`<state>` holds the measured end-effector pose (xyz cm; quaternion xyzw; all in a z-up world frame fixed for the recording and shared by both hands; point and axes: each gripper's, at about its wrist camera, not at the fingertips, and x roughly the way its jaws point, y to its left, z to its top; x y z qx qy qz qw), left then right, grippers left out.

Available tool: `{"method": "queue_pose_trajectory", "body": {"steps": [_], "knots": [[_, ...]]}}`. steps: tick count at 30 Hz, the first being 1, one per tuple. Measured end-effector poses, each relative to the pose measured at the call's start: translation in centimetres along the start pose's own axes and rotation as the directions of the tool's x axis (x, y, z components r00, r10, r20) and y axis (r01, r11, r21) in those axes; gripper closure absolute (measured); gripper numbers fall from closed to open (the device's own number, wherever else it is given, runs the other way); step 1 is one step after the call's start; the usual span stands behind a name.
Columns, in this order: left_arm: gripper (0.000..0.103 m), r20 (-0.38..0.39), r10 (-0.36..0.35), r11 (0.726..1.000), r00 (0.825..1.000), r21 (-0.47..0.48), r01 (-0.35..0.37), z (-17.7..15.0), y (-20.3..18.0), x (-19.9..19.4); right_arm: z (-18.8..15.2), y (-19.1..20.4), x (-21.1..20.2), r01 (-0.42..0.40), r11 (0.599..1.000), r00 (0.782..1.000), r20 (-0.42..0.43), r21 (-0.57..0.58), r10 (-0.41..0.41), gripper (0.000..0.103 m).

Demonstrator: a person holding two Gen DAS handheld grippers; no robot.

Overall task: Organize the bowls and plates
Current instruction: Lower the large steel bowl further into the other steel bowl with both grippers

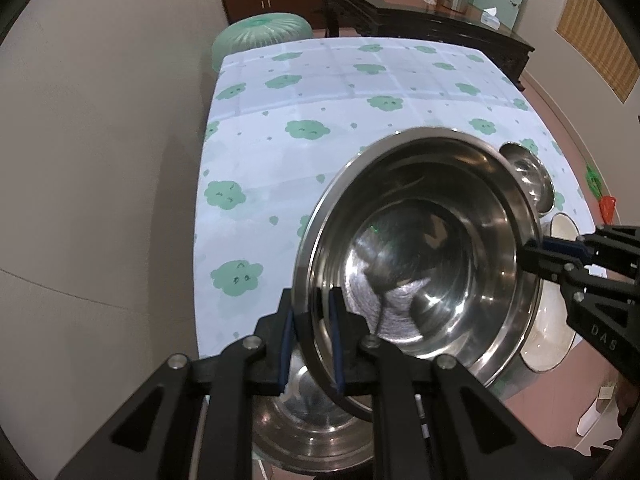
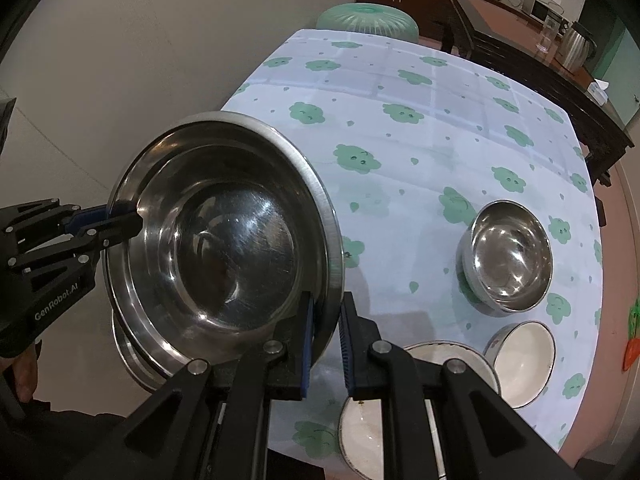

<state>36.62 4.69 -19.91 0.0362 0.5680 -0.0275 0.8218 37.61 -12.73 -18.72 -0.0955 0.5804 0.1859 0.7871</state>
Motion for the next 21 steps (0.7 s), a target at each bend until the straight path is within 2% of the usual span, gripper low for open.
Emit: {"method": "queue_pose_trajectory", "body": {"steps": [21], "knots": [[0.090, -0.002, 0.020, 0.999, 1.000, -0.030, -0.020, -3.0, 2.1, -1.2, -1.5, 3.4, -0.6, -0.017, 0.999, 1.000, -0.008, -0.033, 0.016, 0.089]]}}
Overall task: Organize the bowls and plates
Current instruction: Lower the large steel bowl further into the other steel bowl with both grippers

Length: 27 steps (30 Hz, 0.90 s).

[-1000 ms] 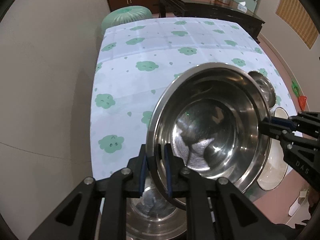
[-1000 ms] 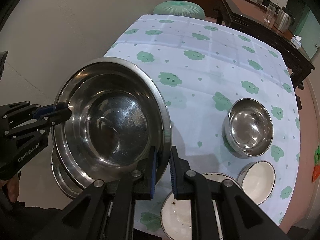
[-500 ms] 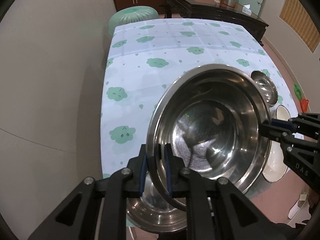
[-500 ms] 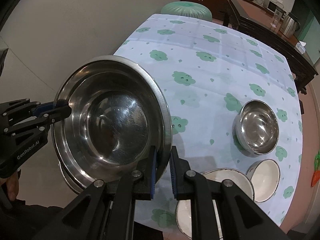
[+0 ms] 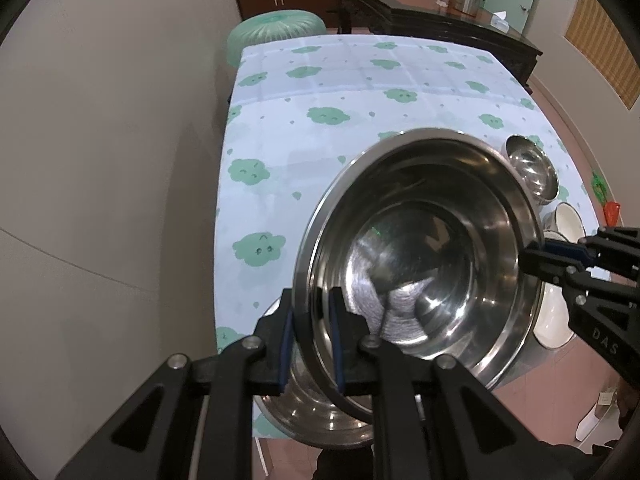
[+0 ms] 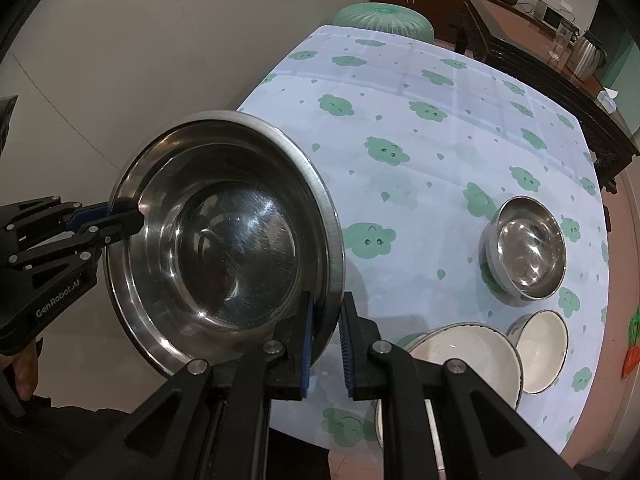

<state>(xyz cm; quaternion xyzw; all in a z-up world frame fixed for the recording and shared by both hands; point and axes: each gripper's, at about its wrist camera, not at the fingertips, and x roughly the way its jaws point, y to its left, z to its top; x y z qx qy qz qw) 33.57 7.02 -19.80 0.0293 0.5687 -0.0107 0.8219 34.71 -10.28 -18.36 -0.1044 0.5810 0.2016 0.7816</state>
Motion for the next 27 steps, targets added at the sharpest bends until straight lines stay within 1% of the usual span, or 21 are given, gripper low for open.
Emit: {"method": "queue_pose_trajectory", "body": {"steps": [13, 27], "knots": [[0.090, -0.013, 0.010, 1.000, 1.000, -0.020, -0.010, -1.8, 1.9, -0.2, -0.7, 2.4, 0.5, -0.013, 1.000, 1.000, -0.013, -0.017, 0.013, 0.089], [0.090, -0.044, 0.014, 0.999, 0.999, -0.028, -0.015, -3.9, 3.5, 0.4, -1.4, 5.0, 1.6, -0.023, 0.999, 0.998, -0.052, -0.036, 0.021, 0.089]]}}
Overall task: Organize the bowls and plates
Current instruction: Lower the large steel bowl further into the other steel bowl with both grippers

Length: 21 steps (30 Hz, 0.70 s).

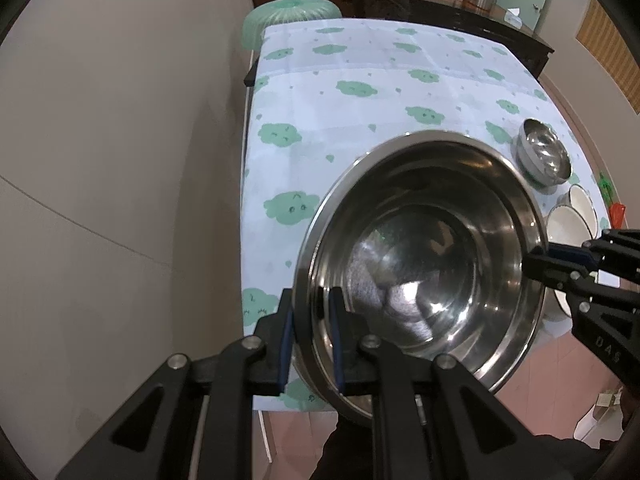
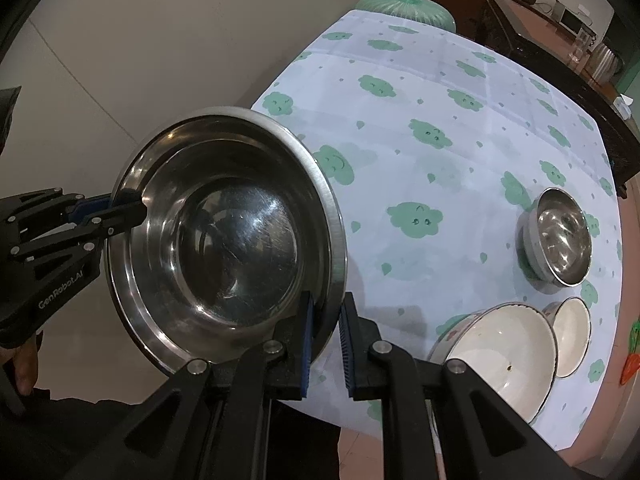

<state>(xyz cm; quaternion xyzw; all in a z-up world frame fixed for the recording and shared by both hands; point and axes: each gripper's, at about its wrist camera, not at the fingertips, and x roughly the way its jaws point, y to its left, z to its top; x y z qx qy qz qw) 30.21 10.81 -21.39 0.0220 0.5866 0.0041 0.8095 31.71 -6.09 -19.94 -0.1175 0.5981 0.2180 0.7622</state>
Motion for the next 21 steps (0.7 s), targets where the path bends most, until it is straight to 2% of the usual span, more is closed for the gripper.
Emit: {"method": "queue_pose_trajectory", "body": {"steps": [21], "knots": [[0.090, -0.085, 0.002, 1.000, 0.996, 0.025, 0.000, -1.4, -0.2, 3.3, -0.9, 0.8, 2.7, -0.016, 1.000, 0.997, -0.080, 0.009, 0.016, 0.089]]}}
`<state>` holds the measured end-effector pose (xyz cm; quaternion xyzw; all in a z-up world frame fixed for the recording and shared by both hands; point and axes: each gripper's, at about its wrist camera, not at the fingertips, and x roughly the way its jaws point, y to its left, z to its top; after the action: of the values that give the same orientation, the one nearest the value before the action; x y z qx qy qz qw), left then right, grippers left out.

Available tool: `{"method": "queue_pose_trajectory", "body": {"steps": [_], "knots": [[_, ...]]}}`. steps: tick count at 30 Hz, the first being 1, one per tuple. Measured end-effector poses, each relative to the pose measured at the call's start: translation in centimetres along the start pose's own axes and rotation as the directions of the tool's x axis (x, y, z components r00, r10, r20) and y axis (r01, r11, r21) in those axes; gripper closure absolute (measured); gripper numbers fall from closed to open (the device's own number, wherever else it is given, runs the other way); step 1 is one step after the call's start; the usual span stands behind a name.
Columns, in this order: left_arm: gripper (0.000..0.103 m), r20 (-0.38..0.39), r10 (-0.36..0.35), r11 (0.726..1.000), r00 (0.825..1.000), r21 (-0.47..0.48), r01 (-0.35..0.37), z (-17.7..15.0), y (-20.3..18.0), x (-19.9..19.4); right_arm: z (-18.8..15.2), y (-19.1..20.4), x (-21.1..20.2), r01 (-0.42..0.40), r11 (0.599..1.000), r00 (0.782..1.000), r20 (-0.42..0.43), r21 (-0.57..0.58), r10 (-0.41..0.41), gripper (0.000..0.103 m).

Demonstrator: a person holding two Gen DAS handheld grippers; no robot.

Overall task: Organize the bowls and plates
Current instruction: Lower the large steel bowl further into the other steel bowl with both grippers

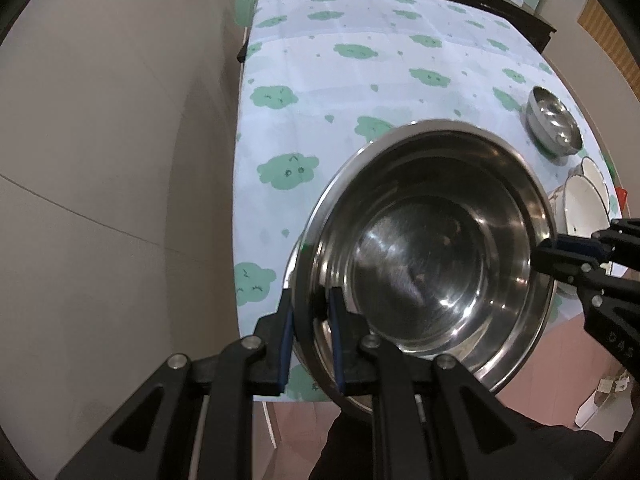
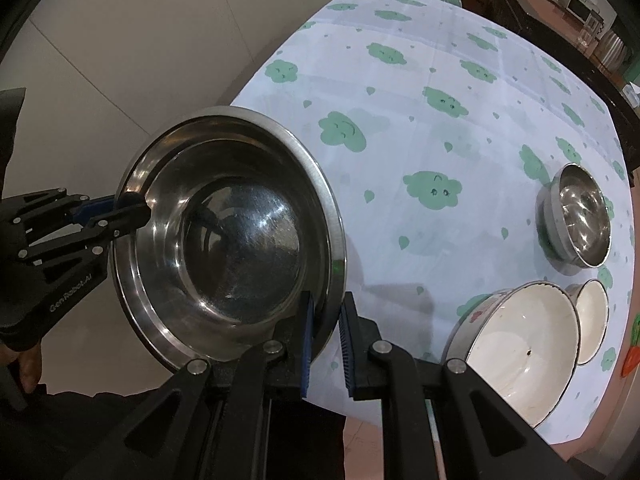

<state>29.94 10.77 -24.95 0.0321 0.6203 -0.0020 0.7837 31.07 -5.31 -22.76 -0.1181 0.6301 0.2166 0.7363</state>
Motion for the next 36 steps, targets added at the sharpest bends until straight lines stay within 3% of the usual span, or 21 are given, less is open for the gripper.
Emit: {"method": "queue_pose_trajectory", "body": {"steps": [36], "knots": [[0.089, -0.110, 0.054, 0.999, 0.992, 0.004, -0.053, 0.4, -0.1, 3.8, 1.2, -0.6, 5.6, -0.072, 0.997, 0.991, -0.117, -0.015, 0.070, 0.089]]}}
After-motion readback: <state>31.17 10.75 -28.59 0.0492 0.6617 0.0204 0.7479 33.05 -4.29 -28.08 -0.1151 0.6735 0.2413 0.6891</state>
